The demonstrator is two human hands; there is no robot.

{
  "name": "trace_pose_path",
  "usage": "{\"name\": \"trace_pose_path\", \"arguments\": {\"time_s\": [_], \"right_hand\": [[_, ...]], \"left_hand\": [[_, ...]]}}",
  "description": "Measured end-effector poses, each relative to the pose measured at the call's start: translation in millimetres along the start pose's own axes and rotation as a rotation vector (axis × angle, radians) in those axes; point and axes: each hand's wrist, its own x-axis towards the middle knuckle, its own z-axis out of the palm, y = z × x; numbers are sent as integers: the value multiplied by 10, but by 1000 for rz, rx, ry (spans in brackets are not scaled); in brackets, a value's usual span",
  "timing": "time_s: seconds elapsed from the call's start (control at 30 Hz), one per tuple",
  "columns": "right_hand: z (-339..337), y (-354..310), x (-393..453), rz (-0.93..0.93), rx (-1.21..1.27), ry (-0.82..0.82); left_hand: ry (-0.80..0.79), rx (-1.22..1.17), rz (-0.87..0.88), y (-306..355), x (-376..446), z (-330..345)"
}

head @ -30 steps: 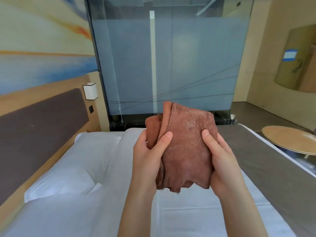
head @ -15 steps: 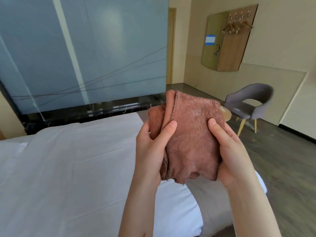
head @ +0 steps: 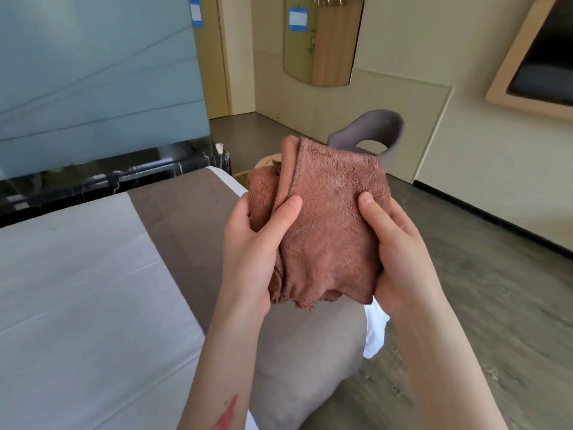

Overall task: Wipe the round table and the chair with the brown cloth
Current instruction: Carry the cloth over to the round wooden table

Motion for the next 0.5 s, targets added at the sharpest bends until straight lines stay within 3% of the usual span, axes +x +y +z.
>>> {"name": "trace_pose_path", "arguments": {"time_s": [0.23, 0.5], "right_hand": [[-873, -294, 1097, -10, 15, 41], [-1912, -610, 2290, 40, 64, -65]], "left_hand": [[-64, -9, -69, -633, 864, 1026], [-37, 36, -35, -1326, 1634, 2170]]}}
